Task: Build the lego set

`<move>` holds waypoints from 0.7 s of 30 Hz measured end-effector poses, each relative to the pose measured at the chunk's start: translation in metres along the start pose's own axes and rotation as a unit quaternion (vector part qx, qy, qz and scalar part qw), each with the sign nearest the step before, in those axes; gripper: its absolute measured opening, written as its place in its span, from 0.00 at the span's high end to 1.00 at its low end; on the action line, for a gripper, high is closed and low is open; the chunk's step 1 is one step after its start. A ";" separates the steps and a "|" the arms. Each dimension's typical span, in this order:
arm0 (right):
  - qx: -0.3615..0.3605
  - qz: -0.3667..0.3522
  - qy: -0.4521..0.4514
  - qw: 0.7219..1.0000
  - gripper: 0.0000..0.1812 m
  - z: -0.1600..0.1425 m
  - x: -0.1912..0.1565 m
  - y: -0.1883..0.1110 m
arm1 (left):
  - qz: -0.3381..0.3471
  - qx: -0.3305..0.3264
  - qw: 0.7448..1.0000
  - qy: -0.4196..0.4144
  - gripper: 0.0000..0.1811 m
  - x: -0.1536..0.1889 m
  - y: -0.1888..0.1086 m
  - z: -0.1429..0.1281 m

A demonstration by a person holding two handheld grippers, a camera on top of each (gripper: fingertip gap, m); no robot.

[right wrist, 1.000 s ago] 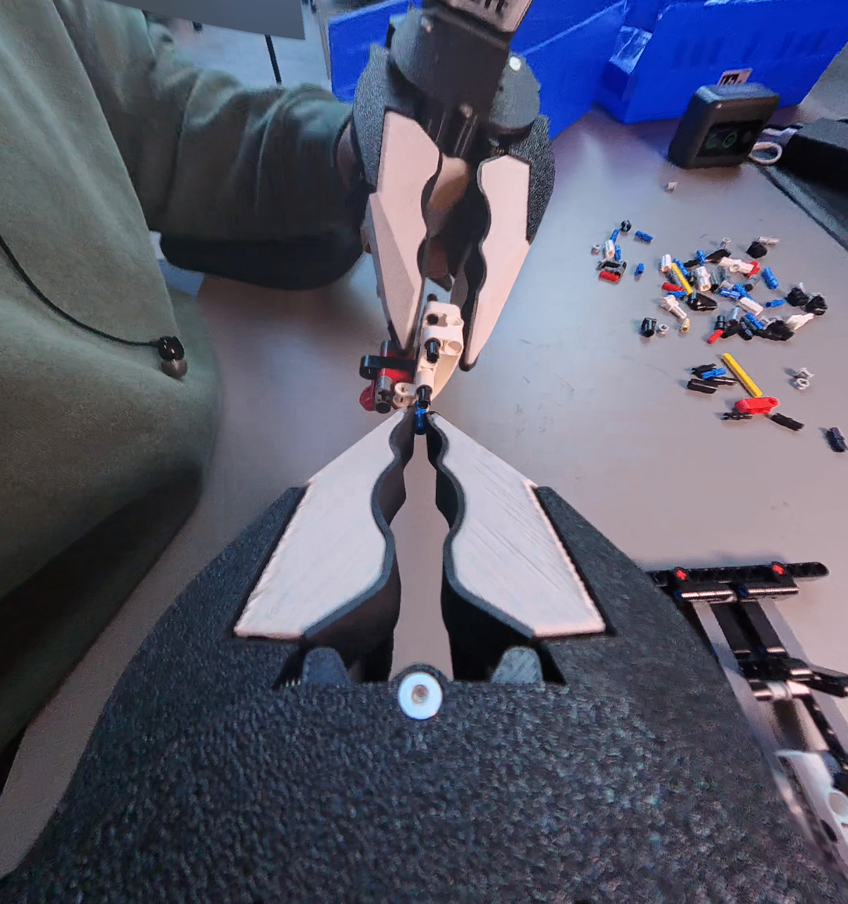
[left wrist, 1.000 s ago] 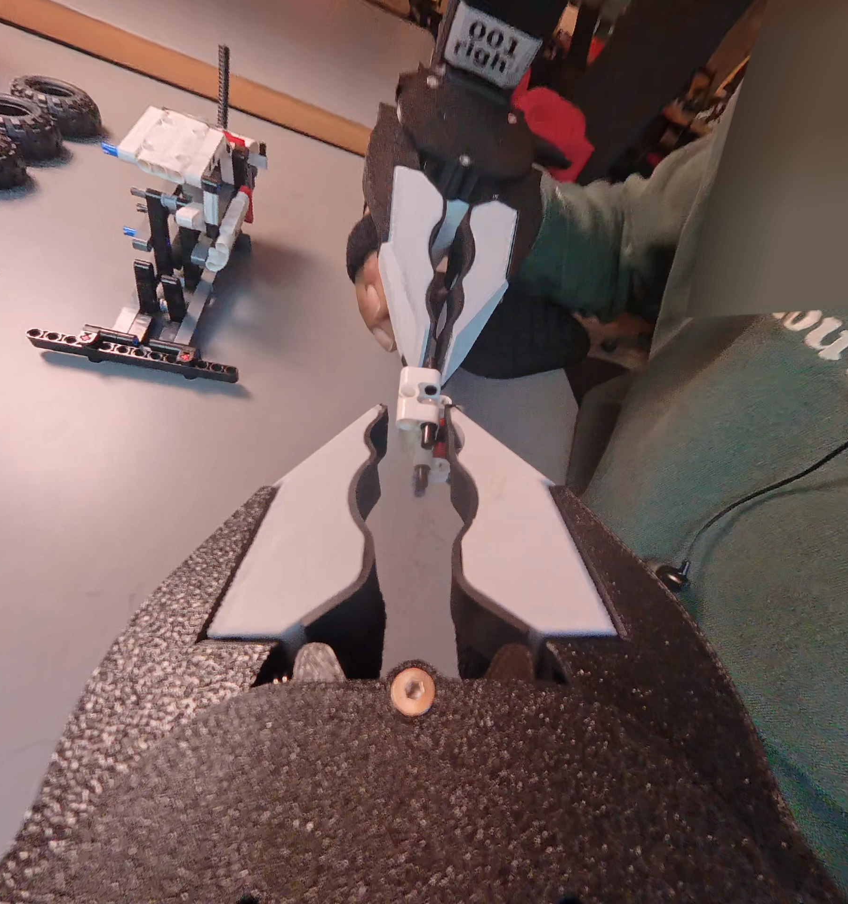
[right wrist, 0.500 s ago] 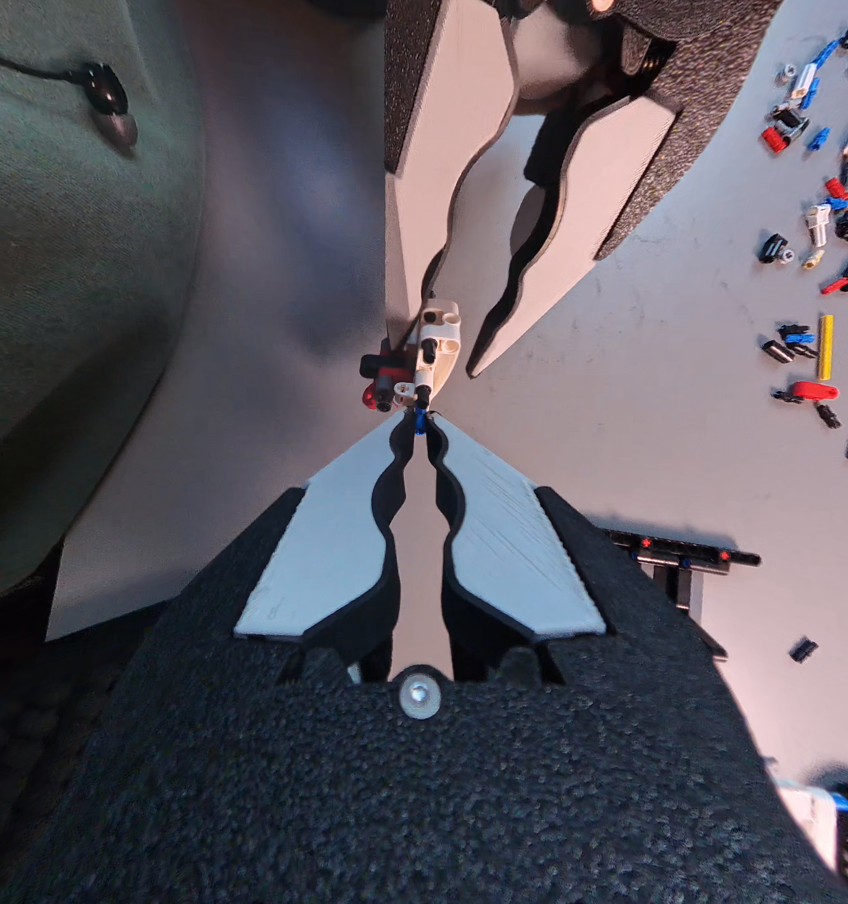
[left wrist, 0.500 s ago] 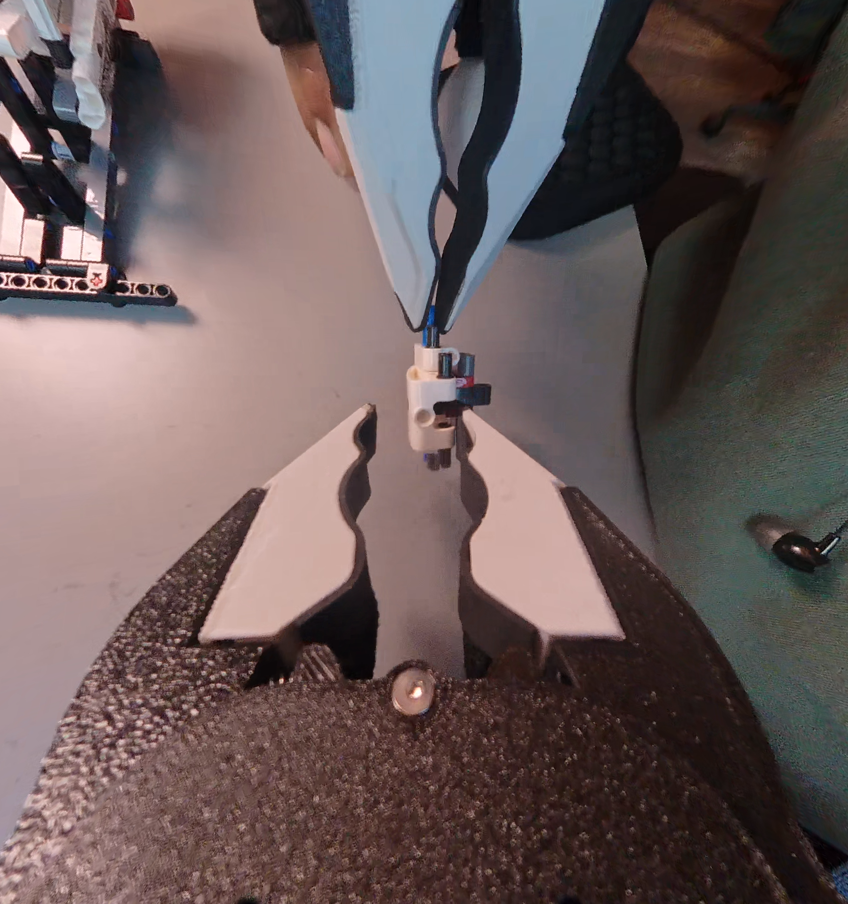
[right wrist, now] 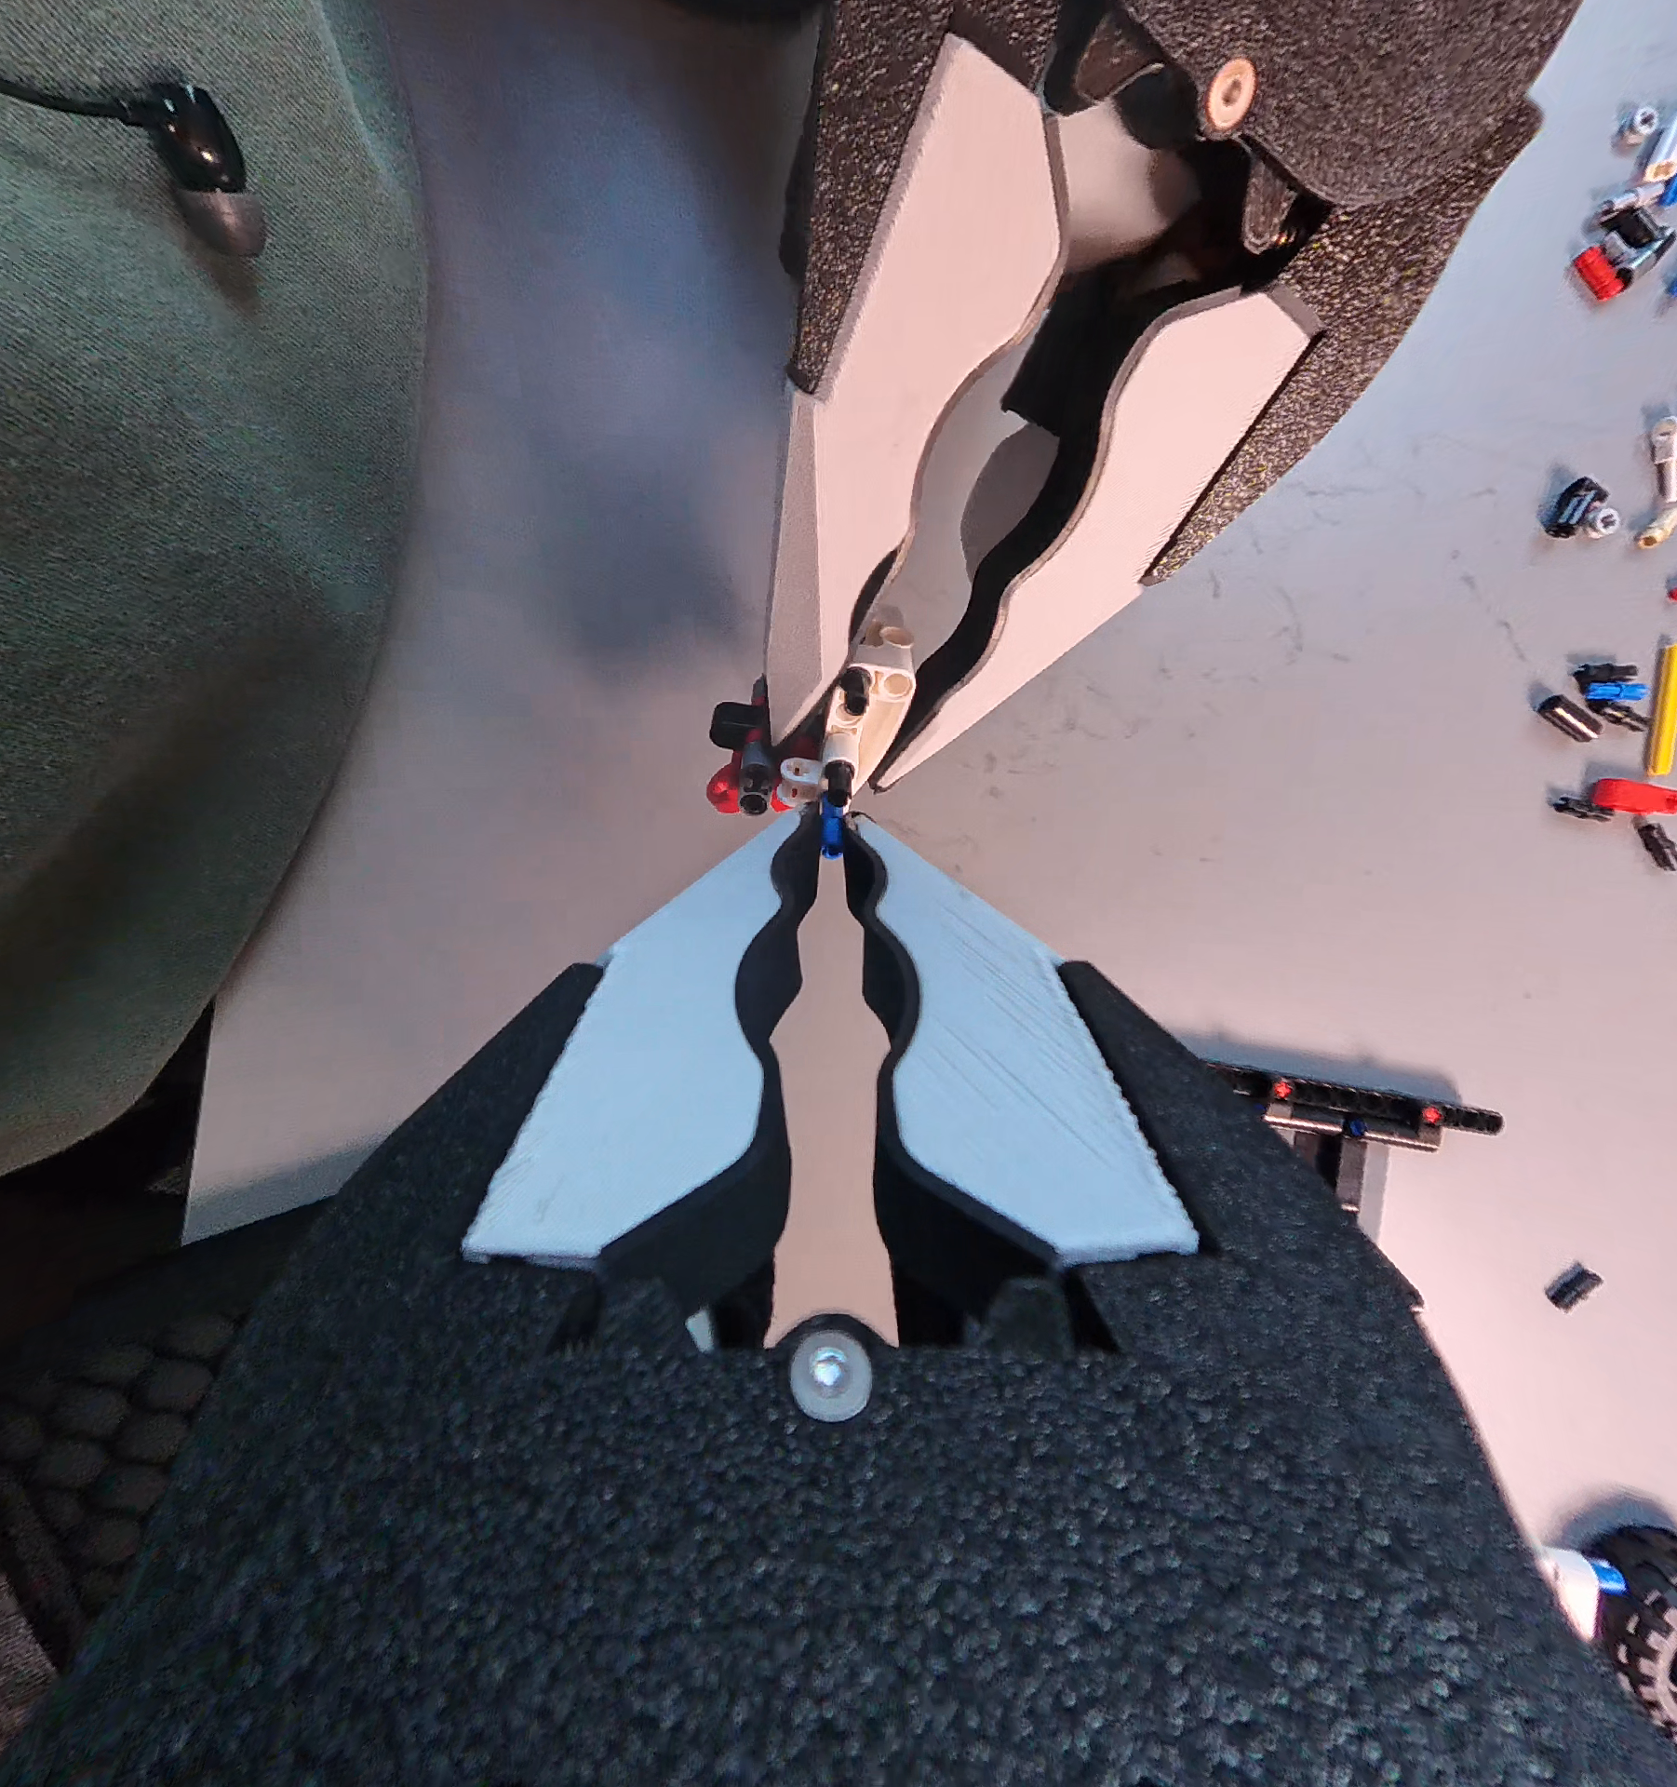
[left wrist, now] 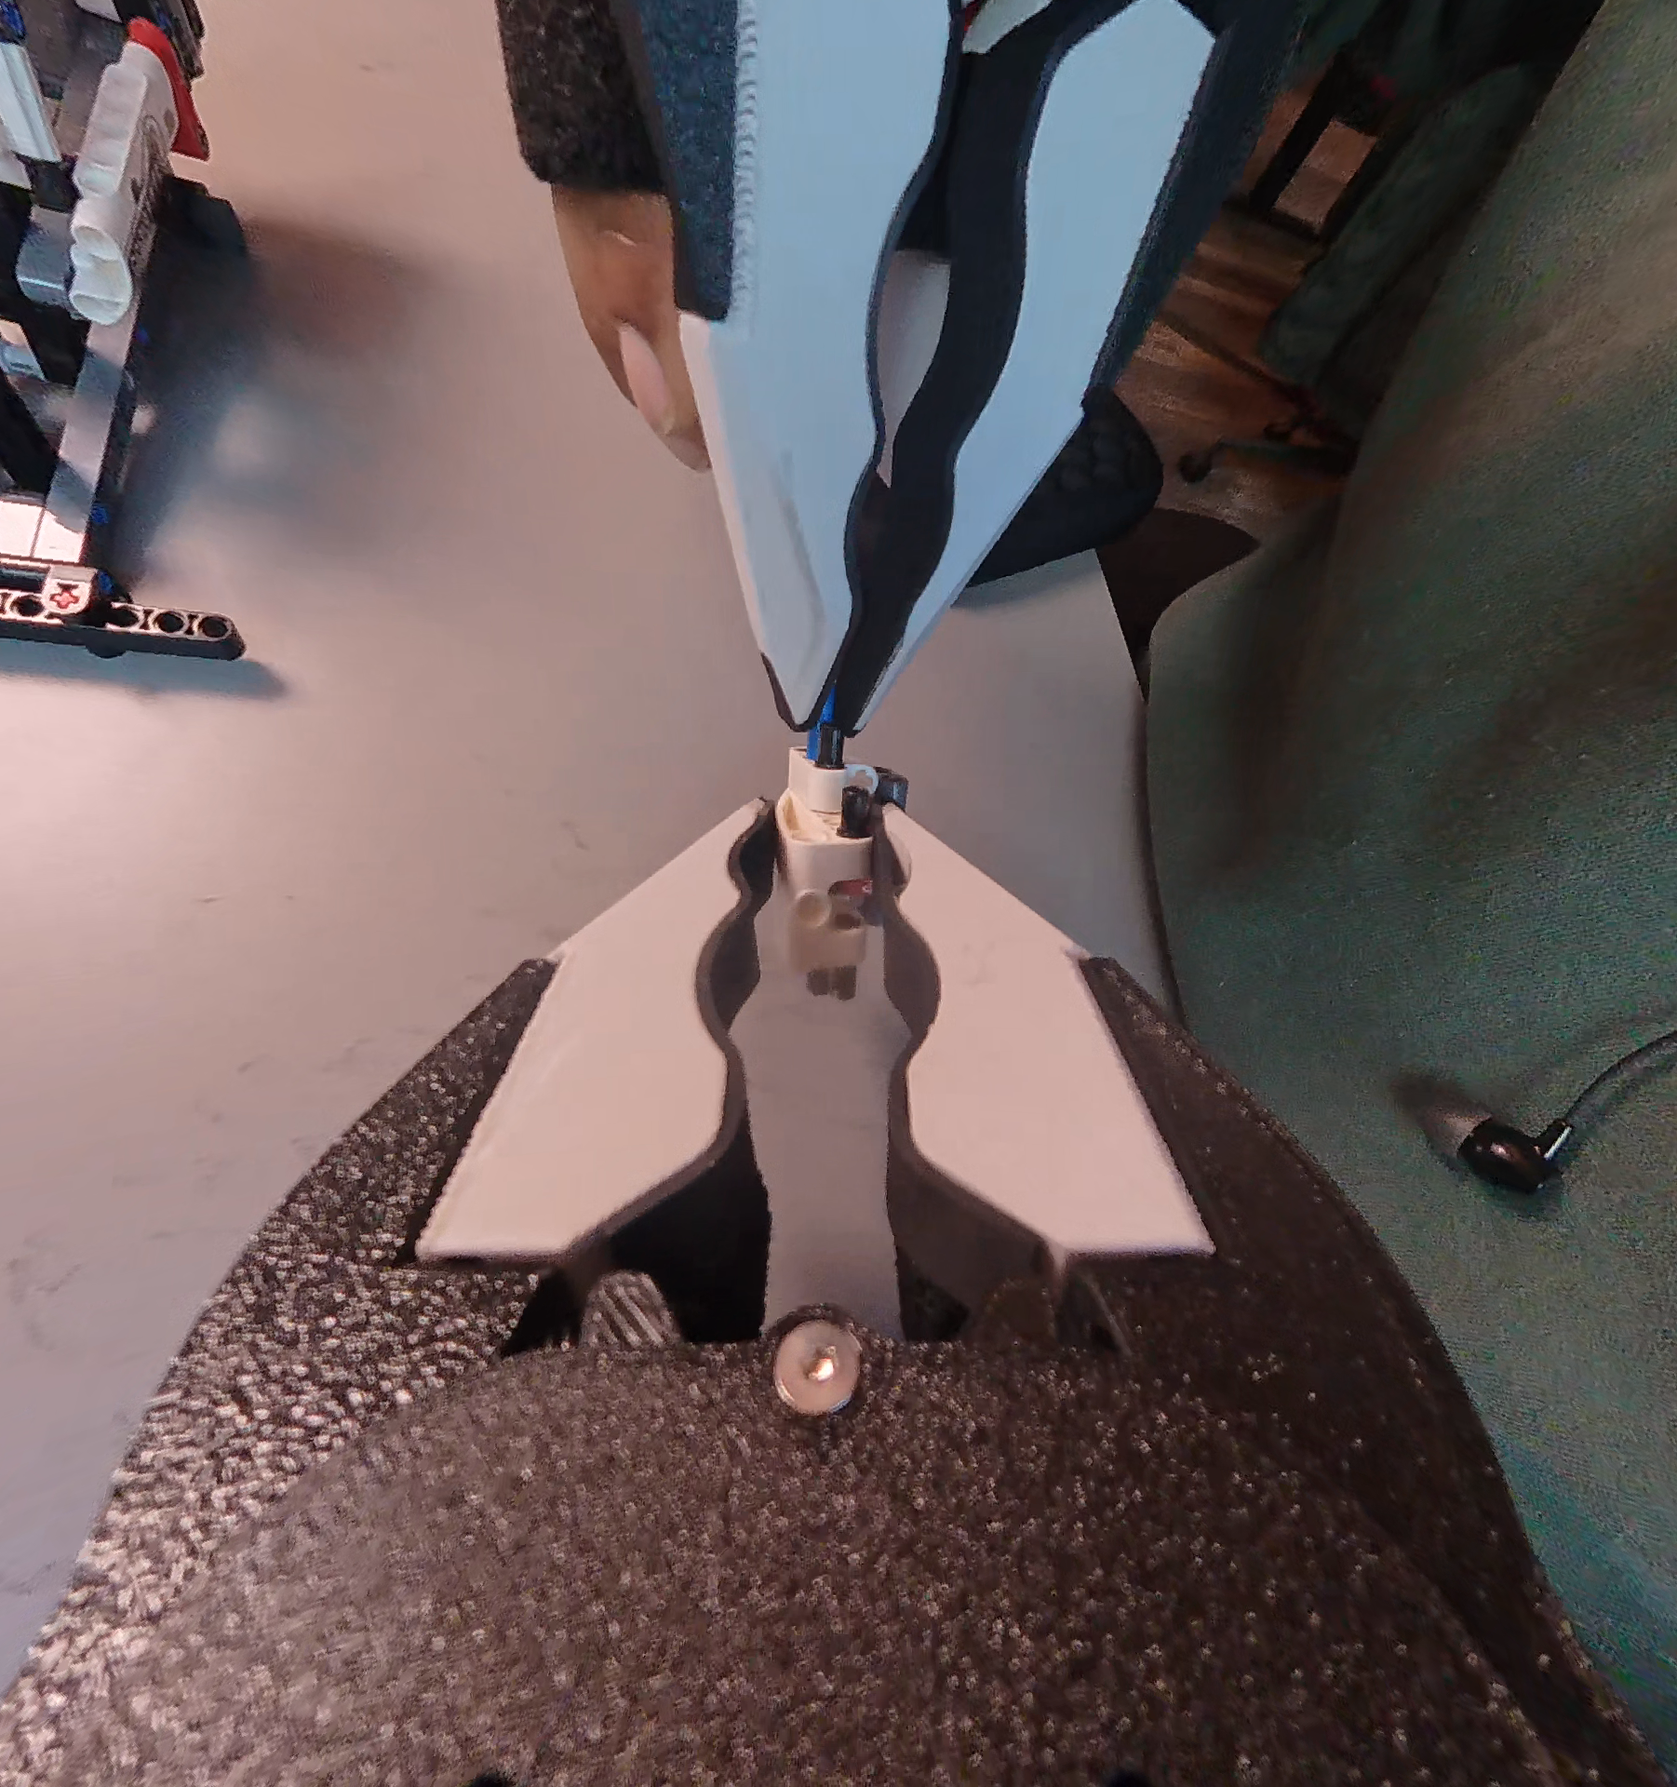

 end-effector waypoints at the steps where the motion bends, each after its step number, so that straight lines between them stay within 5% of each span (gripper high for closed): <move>1: -0.007 -0.001 -0.006 1.000 0.98 0.000 -0.001 0.000 | -0.002 0.003 1.000 -0.005 0.89 0.000 0.001 -0.001; 21: -0.021 -0.014 0.001 1.000 0.98 -0.002 -0.009 0.011 | 0.040 -0.035 0.998 0.033 0.91 -0.003 0.012 -0.019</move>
Point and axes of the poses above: each gripper's, where its closed fingertips meet, y out along the fingers, z out of its top, x = y × z across the jaws, the point moved 4 cm from there along -y, back along the fingers, and after that the axes turned 14 degrees about -z, right-handed, at the moved point
